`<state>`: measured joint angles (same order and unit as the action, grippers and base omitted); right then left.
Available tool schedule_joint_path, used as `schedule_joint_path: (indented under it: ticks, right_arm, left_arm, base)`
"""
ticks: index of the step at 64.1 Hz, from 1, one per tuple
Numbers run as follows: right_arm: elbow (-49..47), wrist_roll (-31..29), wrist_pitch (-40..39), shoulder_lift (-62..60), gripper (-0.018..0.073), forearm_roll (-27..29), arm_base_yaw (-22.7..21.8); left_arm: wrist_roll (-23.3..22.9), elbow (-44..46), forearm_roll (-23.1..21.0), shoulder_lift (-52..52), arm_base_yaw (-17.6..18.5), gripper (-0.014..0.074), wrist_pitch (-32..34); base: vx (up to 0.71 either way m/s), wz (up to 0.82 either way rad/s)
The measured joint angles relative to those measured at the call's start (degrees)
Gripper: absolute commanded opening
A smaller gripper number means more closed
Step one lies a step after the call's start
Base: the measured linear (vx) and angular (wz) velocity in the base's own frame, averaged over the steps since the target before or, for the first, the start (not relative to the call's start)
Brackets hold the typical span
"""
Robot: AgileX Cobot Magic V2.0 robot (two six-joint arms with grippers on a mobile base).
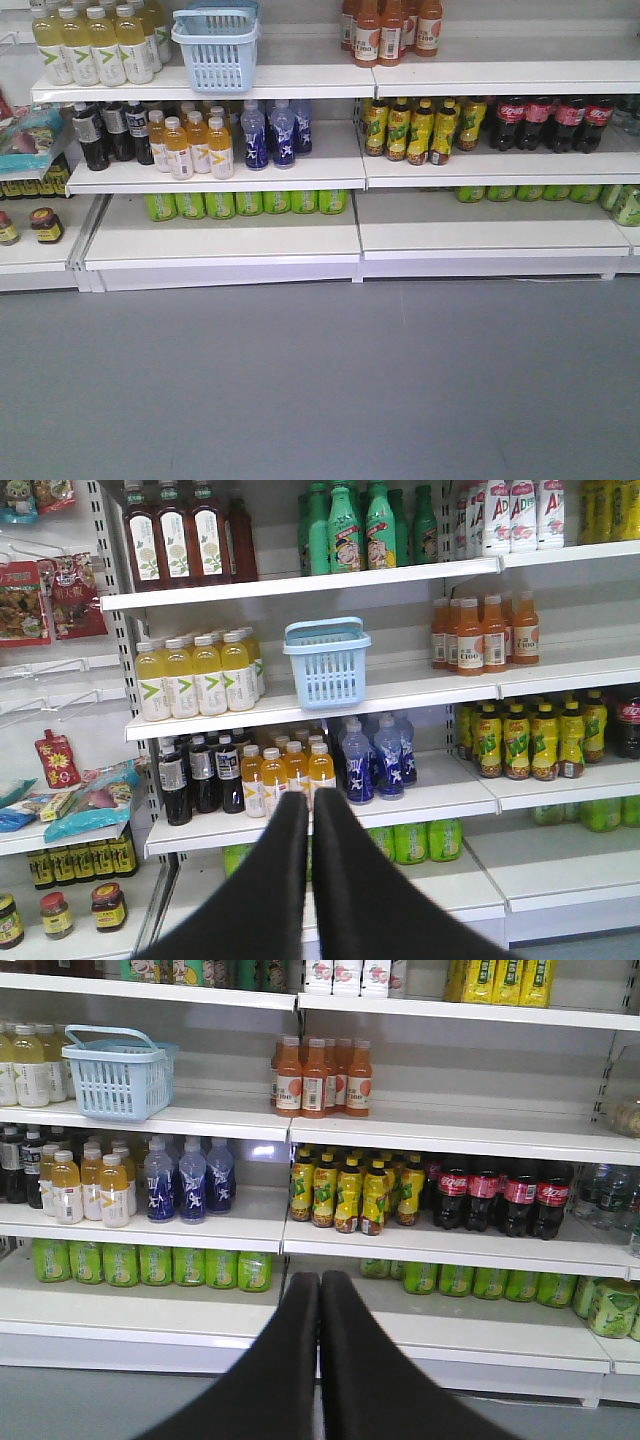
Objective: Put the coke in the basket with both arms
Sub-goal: 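Drive the base toward the shelf holding the light-blue basket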
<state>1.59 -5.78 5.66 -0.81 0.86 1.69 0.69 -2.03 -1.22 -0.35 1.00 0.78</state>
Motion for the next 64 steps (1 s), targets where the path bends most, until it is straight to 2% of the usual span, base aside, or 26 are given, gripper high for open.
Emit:
schedule_joint_path:
  ticks: [64]
  right_arm:
    - [0.0, 0.0, 0.0, 0.0, -0.0010, 0.0, 0.0]
  left_arm:
    - [0.0, 0.0, 0.0, 0.0, 0.0, -0.0006, 0.0]
  base:
    - [0.00, 0.00]
